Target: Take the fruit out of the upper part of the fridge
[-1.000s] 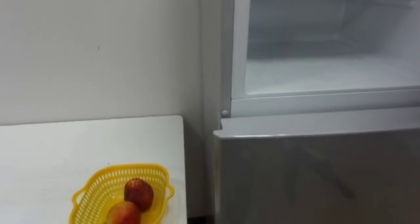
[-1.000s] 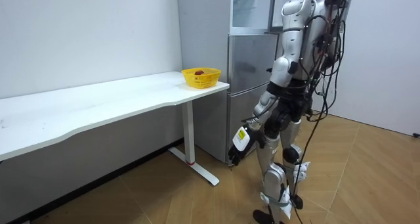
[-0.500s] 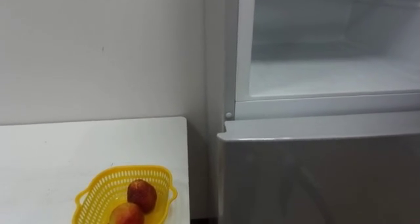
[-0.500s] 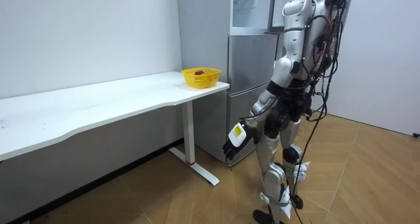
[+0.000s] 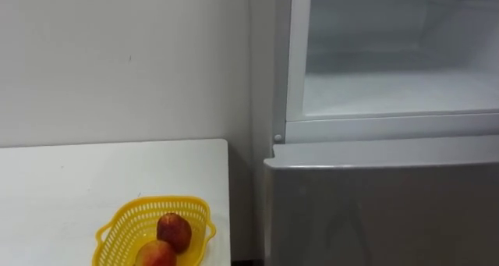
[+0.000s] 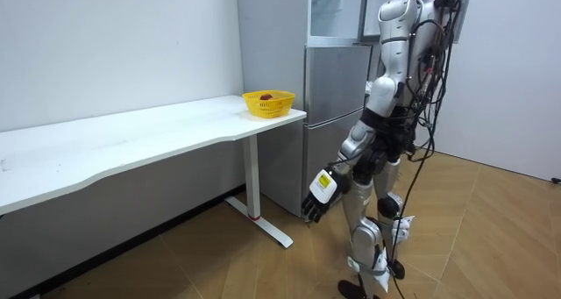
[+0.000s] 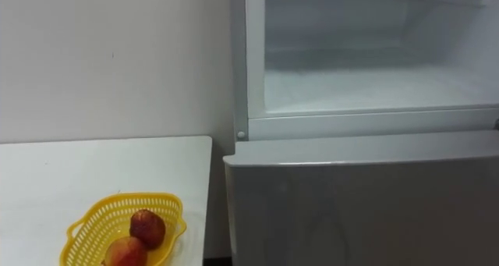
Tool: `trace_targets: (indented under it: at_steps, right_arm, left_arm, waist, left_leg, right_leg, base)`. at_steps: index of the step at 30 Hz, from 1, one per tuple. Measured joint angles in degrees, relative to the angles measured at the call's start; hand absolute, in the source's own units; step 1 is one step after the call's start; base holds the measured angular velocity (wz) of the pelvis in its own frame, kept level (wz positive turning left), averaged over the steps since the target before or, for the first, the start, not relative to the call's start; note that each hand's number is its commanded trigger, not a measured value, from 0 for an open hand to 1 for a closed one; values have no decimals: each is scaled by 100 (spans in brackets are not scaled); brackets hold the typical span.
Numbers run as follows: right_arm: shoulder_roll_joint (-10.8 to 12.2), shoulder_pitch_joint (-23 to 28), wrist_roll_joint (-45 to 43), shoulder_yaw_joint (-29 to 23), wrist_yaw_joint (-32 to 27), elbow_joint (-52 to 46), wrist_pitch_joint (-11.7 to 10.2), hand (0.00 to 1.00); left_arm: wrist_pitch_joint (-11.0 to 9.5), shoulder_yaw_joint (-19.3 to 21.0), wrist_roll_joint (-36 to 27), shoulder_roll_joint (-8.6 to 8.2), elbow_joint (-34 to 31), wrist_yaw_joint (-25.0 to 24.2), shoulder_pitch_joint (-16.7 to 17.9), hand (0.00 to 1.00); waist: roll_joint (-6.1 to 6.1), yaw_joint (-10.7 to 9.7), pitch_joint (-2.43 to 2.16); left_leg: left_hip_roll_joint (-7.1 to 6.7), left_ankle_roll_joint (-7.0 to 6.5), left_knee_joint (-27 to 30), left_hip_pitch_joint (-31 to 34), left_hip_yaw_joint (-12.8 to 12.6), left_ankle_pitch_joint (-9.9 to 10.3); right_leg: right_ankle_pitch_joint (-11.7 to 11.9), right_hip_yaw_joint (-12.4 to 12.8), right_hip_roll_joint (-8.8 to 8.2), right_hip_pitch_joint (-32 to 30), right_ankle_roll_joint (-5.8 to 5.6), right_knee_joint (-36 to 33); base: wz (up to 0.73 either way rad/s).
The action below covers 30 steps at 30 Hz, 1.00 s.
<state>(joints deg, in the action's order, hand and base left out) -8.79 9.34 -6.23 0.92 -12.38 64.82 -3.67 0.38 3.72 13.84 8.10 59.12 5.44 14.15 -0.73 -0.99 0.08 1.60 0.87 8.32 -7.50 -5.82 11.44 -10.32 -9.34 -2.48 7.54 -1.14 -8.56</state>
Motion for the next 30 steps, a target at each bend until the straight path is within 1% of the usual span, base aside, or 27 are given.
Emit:
trace_targets:
  at_steps: [2,3,5,7,8,10,11,13,15,17,19,20,21,22,23,24,25,26,27,28,29,30]
  right_arm:
    - [3,-58,-24,13,294,169,136,0]
    - [3,-59,-29,23,349,182,174,0]
    - [4,-61,-40,32,496,307,286,0]
    - [12,-61,-37,31,544,352,391,0]
    - [17,-53,-35,30,566,369,438,0]
    - [20,-29,63,32,569,378,494,0]
    - [20,-32,286,32,559,387,511,0]
    - [22,-33,690,35,555,411,511,0]
    - [26,-41,1126,-11,553,506,498,0]
    - [53,-37,1645,-124,528,621,501,0]
    - [123,-3,2427,-389,491,705,505,0]
    - [144,3,2582,-488,490,705,504,0]
    - [184,37,2923,-706,490,714,498,0]
    - [208,30,3395,-1026,485,749,500,0]
    - [214,47,3964,-1382,471,761,505,0]
    - [214,65,4287,-1576,444,750,505,0]
    - [211,106,4887,-1980,368,689,502,0]
    - [209,120,5500,-2344,250,579,494,0]
    - [205,118,5793,-2523,181,537,493,0]
    - [200,108,6271,-2805,36,455,486,0]
    - [196,99,6671,-3032,-118,348,486,0]
    - [195,95,6823,-3151,-180,297,486,0]
  left_arm:
    - [122,9,84,-5,4,-11,14,0]
    - [152,9,103,-7,4,-13,33,0]
    - [299,4,269,-43,40,-14,52,0]
    - [373,4,343,-66,36,-14,54,0]
    - [442,4,345,-71,38,-14,55,0]
    - [505,-18,337,-71,32,-14,48,0]
    - [544,-63,336,-74,38,-14,41,0]
    - [560,-63,351,-83,70,-14,33,0]
    - [572,-54,391,-86,152,-14,17,0]
    - [631,-54,382,-98,200,-12,11,0]
    - [674,-29,387,-95,202,-3,18,0]
    - [673,-6,387,-95,203,-3,25,0]
    - [672,58,386,-98,203,-4,41,0]
    - [674,111,383,-98,153,-3,63,0]
    - [671,270,374,-107,60,-4,63,0]
    - [666,350,369,-103,13,4,67,0]
    - [649,545,352,-98,-70,28,70,0]
    - [579,668,218,-85,-115,85,74,0]
    - [547,717,129,-80,-115,118,79,0]
    - [535,750,21,-75,-115,174,87,0]
    - [523,750,-10,-74,-116,180,68,0]
    - [511,750,-46,-74,-115,180,68,0]
  waist:
    - [0,18,0]
    - [-1,26,1]
    - [12,46,15]
    - [12,62,19]
    - [12,92,21]
    - [26,122,20]
    - [31,135,19]
    - [34,146,21]
    - [32,117,22]
    - [34,104,22]
    - [26,43,28]
    - [24,2,29]
    - [19,-97,29]
    - [16,-207,30]
    - [10,-294,30]
    - [6,-355,29]
    - [7,-429,27]
    - [6,-522,25]
    - [8,-581,24]
    - [13,-667,19]
    - [20,-694,12]
    - [18,-710,4]
  left_leg:
    - [-7,0,1,-1,31,0]
    - [-9,0,5,-3,40,0]
    - [-26,-2,49,-19,87,1]
    - [-27,-4,50,-20,125,2]
    - [-22,-4,44,-23,117,3]
    - [-19,-8,39,-22,115,7]
    - [-19,-10,37,-24,114,9]
    - [-17,-11,37,-27,114,9]
    - [-16,-8,34,-28,115,11]
    - [-16,-8,24,-46,113,11]
    - [-17,-5,10,-64,122,14]
    - [-17,-5,8,-69,123,14]
    - [-21,-5,5,-83,125,15]
    - [-24,-7,5,-88,124,17]
    - [-26,-8,-5,-103,122,18]
    - [-27,-8,-7,-106,126,19]
    - [-23,-7,-4,-115,113,33]
    - [-21,-7,0,-111,101,44]
    - [-21,-8,-2,-108,94,44]
    - [-20,-8,-6,-100,58,44]
    - [-17,-8,-10,-98,-15,44]
    - [-16,-9,-9,-98,-33,44]
  right_leg:
    - [0,-12,-7,5,0,0]
    - [0,-11,-10,9,0,1]
    - [-7,-15,-24,39,-11,30]
    - [-8,-10,-18,61,-12,69]
    - [-8,-9,-13,50,-12,72]
    - [-8,-9,-7,46,-11,73]
    - [-8,-13,-8,52,-10,65]
    - [-5,-8,-3,59,-8,48]
    - [-4,1,0,61,-6,42]
    - [-4,2,0,69,-6,49]
    - [-5,-7,2,121,-8,74]
    - [-6,-10,2,147,-9,78]
    - [-11,-11,0,157,-12,80]
    - [-16,-23,-5,146,-16,81]
    - [-22,-12,-5,142,-20,83]
    - [-28,-11,-5,144,-19,80]
    - [-40,9,-2,140,-16,68]
    - [-48,20,0,134,-14,58]
    - [-51,28,-1,124,-14,51]
    - [-55,66,-1,85,-14,25]
    - [-70,137,-2,22,-14,-42]
    - [-70,136,-1,12,-13,-48]
  base:
    - [5]
    - [5]
    - [8]
    - [6]
    - [0]
    - [0]
    - [0]
    - [0]
    - [0]
    - [0]
    - [2]
    - [0]
    - [0]
    - [0]
    - [0]
    - [-4]
    - [-5]
    - [-7]
    - [-9]
    - [-20]
    - [-24]
    - [-20]
